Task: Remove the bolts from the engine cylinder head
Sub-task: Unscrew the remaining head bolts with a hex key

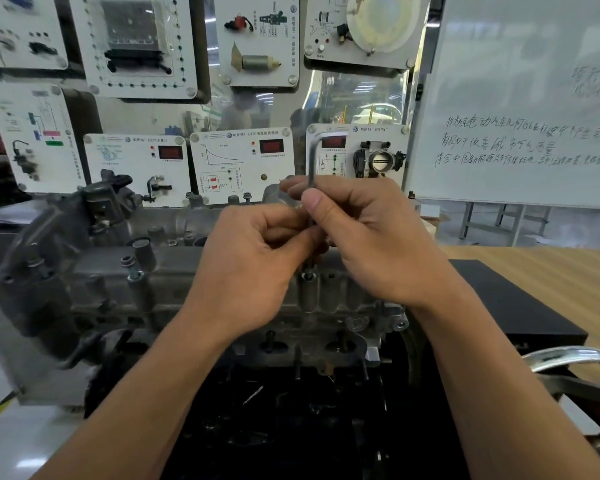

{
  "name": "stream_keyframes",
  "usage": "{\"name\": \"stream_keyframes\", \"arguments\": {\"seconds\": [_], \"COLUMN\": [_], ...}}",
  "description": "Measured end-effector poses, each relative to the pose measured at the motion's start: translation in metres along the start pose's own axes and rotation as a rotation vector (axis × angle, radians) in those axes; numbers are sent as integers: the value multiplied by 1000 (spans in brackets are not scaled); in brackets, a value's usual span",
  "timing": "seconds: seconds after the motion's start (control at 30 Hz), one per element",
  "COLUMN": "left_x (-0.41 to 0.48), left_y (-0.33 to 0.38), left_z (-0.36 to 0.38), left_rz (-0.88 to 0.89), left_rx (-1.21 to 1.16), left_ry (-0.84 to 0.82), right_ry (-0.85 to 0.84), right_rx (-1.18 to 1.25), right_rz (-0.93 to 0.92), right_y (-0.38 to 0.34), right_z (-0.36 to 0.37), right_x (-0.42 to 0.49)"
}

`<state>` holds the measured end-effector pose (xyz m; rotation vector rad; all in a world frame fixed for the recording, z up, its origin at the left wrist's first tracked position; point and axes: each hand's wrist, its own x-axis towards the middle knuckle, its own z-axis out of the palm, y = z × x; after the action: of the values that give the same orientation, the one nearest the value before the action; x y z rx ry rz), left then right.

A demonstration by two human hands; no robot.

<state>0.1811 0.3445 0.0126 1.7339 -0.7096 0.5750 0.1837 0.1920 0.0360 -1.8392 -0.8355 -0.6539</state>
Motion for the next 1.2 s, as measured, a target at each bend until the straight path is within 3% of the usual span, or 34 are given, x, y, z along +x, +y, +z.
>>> {"name": "stream_keyframes", "arguments": {"seconds": [0.1,0.17,0.33,0.57,0.73,0.93,1.0,1.1,1.2], "left_x": [1,4,4,7,9,9,11,8,5], "left_y": [-1,2,4,9,10,8,8,9,8], "left_z": [10,13,2,8,-11,0,-2,-11,-10], "left_rz": [40,22,-7,19,-18,2,-26,-13,1], "left_rx": [45,81,-19,140,33,149,87,38,92], "left_ry": [163,187,-166,145,-209,94,27,-209,-81], "right_ry": [99,146,129,107,131,99,112,145,125], "right_rx": [33,48,60,41,66,57,51,27,5], "right_rz": [-43,-55,-15,-36,17,0,11,35,40], "right_y": [-1,-1,1,-3,-3,-8,-8,-8,-8], "right_z": [2,2,-4,3,-2,4,2,-3,-1], "right_x": [-1,0,-1,1,-1,-1,0,0,0]}}
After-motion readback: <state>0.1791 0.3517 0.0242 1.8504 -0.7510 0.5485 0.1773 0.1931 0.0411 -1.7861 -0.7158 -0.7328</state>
